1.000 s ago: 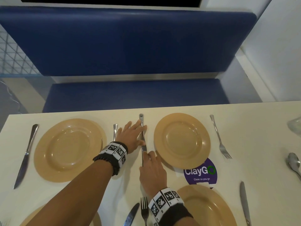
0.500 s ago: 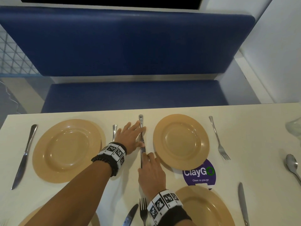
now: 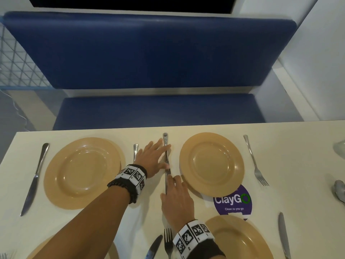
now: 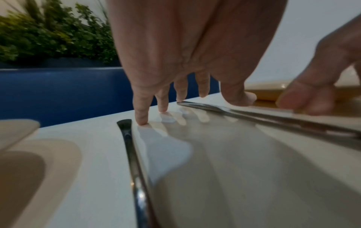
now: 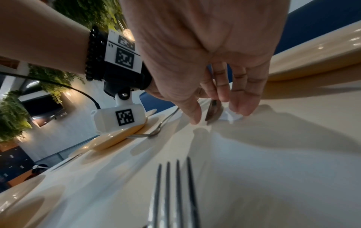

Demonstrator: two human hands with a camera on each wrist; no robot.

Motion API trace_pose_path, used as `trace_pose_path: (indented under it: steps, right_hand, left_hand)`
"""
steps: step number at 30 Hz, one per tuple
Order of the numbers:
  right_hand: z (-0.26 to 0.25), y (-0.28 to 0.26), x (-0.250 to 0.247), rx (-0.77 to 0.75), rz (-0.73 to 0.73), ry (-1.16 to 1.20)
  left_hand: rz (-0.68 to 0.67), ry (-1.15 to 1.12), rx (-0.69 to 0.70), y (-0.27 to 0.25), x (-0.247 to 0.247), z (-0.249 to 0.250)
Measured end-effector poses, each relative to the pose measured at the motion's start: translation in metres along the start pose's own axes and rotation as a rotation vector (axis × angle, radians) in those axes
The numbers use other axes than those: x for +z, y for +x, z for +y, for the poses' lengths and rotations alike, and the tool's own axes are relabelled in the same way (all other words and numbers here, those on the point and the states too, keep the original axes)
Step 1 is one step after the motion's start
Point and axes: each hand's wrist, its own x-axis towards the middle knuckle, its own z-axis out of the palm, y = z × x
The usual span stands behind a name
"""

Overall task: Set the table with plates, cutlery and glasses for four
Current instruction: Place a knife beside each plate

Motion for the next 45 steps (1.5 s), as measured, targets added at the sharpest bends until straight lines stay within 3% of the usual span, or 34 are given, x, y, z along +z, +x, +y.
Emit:
trace_pose_path:
  steps: [5, 7, 11, 16, 25, 45]
  right_hand:
    - [-0.025, 0.001, -0.007, -0.129, 0.071, -0.030]
    - [-0.041, 0.004, -0.001, -0.229, 0.009, -0.057]
    - [-0.067, -0.002, 0.020, -0.338, -0.161, -0.120]
    - [-0.070, -0.009, 0.042, -0.272, -0.173, -0.152]
    - [-0.086, 0.010, 0.031, -0.206, -0.262, -0.146]
    - [-0.083, 0.011, 0.043, -0.172, -0.220, -0.128]
  left_hand:
    - [0.129, 0.000, -0.062, -0.022, -0.045, -0.034]
    - [0.044, 0.133, -0.111, -0.035, -0.059, -0.053]
    - [-0.143, 0.349, -0.036, -0.057, -0.054, -0.065]
    - [-0.128, 0.400, -0.008, -0.059, -0.031, -0.069]
    - [-0.080, 0.301, -0.051, -0.044, -0.042, -0.081]
    - [-0.063, 0.314, -0.052, -0.038, -0.044, -0.082]
